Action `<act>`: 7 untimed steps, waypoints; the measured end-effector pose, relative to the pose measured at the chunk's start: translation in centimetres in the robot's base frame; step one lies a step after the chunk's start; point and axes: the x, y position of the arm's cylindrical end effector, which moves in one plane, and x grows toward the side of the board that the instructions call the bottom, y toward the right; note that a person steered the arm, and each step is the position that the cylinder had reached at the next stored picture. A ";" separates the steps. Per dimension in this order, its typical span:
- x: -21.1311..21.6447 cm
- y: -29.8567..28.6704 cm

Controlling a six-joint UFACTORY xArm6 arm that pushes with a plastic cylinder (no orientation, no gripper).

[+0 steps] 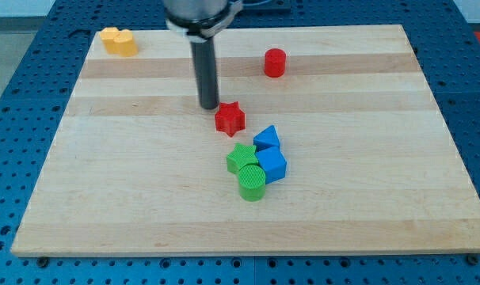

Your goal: Slide the red star closer to the group of stars

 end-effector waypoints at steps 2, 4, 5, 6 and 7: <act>1.3 0.2; -2.5 1.5; -1.8 4.5; 0.4 4.9; 2.0 4.9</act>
